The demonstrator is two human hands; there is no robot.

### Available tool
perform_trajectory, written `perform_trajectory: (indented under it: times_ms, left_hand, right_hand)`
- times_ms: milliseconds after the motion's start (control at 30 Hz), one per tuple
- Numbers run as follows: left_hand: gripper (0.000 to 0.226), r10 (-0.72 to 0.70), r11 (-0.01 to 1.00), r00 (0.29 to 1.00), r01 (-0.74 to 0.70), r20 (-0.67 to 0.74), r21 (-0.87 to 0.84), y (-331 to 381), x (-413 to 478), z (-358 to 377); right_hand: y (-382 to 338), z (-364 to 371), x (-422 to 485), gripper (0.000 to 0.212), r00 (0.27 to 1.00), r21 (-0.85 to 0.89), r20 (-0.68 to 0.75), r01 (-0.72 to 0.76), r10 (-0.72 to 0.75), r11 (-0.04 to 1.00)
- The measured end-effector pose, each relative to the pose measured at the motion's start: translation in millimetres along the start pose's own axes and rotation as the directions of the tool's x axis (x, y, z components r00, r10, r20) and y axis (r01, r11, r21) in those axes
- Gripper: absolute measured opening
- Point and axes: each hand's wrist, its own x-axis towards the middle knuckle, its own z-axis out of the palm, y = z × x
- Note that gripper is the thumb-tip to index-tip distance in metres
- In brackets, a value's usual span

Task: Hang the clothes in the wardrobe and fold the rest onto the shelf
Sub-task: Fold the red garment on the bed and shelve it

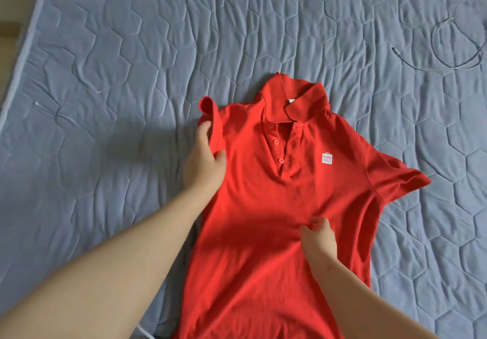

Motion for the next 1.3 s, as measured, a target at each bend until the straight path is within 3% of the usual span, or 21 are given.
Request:
perform_trajectory:
  times_ms: [67,100,167,233,333,433,467,533,600,767,967,1033,1167,1300]
  left_hand:
    - [0.069,0.103,0.938,0.962,-0.179,0.253,0.298,11,-12,31]
    - [0.074,0.018,0.877,0.925,-0.196,0.379,0.438,9,-13,42]
    - [0.083,-0.351,0.797,0.812,-0.002,0.467,0.603,16,-20,68]
    - [0.088,-0.538,0.751,0.713,0.164,0.449,0.639,21,-24,83]
    - [0.081,-0.446,0.728,0.785,0.04,0.429,0.684,36,-30,100]
    - [0.074,-0.331,0.768,0.811,-0.065,0.482,0.637,52,-37,120]
    - [0.074,-0.313,0.784,0.798,-0.089,0.514,0.615,57,-40,128]
    - [0.075,-0.308,0.799,0.771,-0.109,0.558,0.592,66,-44,145]
    - [0.076,-0.323,0.813,0.762,-0.079,0.561,0.576,69,-43,154]
    - [0.075,-0.325,0.805,0.754,-0.095,0.57,0.585,63,-42,158]
    - [0.069,-0.308,0.834,0.75,-0.084,0.585,0.546,64,-37,151]
    - [0.068,-0.3,0.833,0.751,-0.094,0.588,0.546,64,-36,149]
    - [0.067,-0.29,0.83,0.758,-0.104,0.584,0.548,66,-37,148]
    - [0.066,-0.283,0.834,0.76,-0.107,0.586,0.542,64,-39,147]
  right_hand:
    - [4,-20,11,0.036,0.999,0.031,-0.022,0.03,-0.029,0.999]
    - [3,-26,15,0.036,0.998,0.045,-0.038,0.043,-0.042,0.998]
    - [10,-52,32,0.034,0.994,0.052,-0.102,0.039,-0.034,0.998]
    - [15,-75,49,0.038,0.981,0.074,-0.195,-0.006,0.02,0.997]
    - [23,-106,76,0.056,0.943,0.188,-0.296,-0.1,0.154,0.977]
    - [20,-125,100,0.073,0.955,0.503,-0.143,-0.156,0.26,0.85]
    - [16,-129,107,0.069,0.955,0.598,-0.067,-0.194,0.29,0.778]
    - [9,-138,124,0.043,0.938,0.729,0.107,-0.3,0.331,0.616]
    - [5,-144,135,0.016,0.903,0.767,0.249,-0.404,0.349,0.498]
    - [8,-160,143,0.019,0.901,0.719,0.324,-0.434,0.29,0.544]
    - [15,-169,144,0.022,0.918,0.842,0.345,-0.395,0.196,0.367]
    - [14,-167,143,0.024,0.89,0.797,0.379,-0.454,0.255,0.399]
    - [15,-155,140,0.022,0.826,0.586,0.435,-0.561,0.358,0.585]
    - [12,-149,139,0.021,0.878,0.69,0.352,-0.478,0.324,0.544]
